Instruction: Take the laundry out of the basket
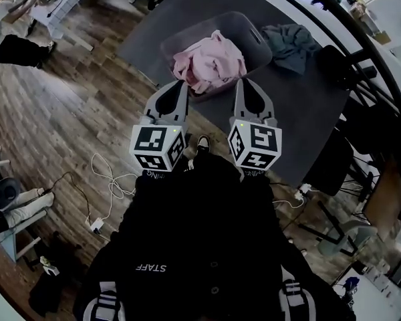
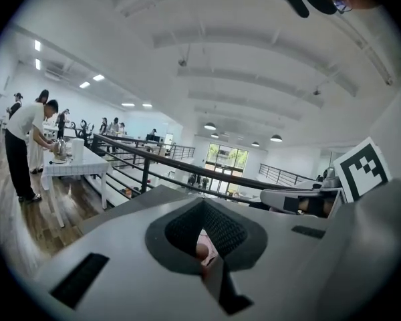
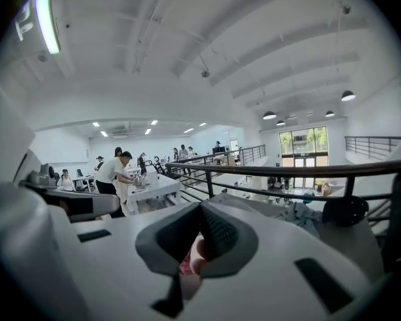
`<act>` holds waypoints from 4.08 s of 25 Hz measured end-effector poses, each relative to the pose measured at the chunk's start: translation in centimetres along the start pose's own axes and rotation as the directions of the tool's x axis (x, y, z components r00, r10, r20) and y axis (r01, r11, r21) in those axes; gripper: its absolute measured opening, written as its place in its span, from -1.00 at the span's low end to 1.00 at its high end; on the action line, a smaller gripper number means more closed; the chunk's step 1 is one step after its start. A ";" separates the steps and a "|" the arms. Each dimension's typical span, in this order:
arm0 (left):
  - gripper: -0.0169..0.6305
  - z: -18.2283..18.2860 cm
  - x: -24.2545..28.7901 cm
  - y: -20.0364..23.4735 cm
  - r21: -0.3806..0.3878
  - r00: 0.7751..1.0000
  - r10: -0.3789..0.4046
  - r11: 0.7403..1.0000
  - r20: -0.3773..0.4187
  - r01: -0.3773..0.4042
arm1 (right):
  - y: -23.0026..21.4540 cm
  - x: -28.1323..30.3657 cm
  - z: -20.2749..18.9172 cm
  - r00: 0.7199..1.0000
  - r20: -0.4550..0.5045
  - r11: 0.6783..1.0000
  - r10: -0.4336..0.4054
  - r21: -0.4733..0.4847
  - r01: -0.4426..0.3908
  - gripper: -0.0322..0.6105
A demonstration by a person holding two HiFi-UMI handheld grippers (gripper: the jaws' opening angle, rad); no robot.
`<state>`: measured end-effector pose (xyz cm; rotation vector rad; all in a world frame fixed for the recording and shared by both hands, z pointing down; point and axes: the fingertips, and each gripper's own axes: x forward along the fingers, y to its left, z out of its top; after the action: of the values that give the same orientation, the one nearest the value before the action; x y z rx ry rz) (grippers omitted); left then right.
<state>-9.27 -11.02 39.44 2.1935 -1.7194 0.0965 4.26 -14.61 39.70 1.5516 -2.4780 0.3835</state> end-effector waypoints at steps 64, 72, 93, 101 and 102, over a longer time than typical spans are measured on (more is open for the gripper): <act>0.67 -26.5 31.6 8.6 -0.004 0.601 -0.166 0.965 -0.782 0.261 | -8.8 19.9 -9.0 0.949 -0.314 0.994 -0.004 0.099 0.037 -0.86; 0.69 -29.0 32.4 8.7 -0.020 0.555 -0.160 0.968 -0.816 0.250 | -9.2 20.0 -9.0 0.945 -0.325 0.993 -0.013 0.108 0.051 -0.86; 0.63 -33.2 33.8 8.9 -0.030 0.430 -0.118 0.978 -0.895 0.205 | -11.5 17.2 -9.3 0.951 -0.309 0.977 -0.020 0.196 0.084 -0.86; -0.03 -31.7 32.4 7.6 -0.138 0.448 -0.167 0.986 -0.878 0.097 | -12.0 15.3 -8.3 0.956 -0.290 0.974 -0.042 0.203 0.104 -0.86; -0.05 -31.3 32.3 7.5 -0.133 0.458 -0.162 0.987 -0.874 0.093 | -11.9 15.1 -8.0 0.958 -0.284 0.974 -0.044 0.201 0.104 -0.86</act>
<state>-3.00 -32.72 79.04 1.6578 -0.9003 0.9587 8.68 -29.93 53.14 1.5383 -2.2150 0.8198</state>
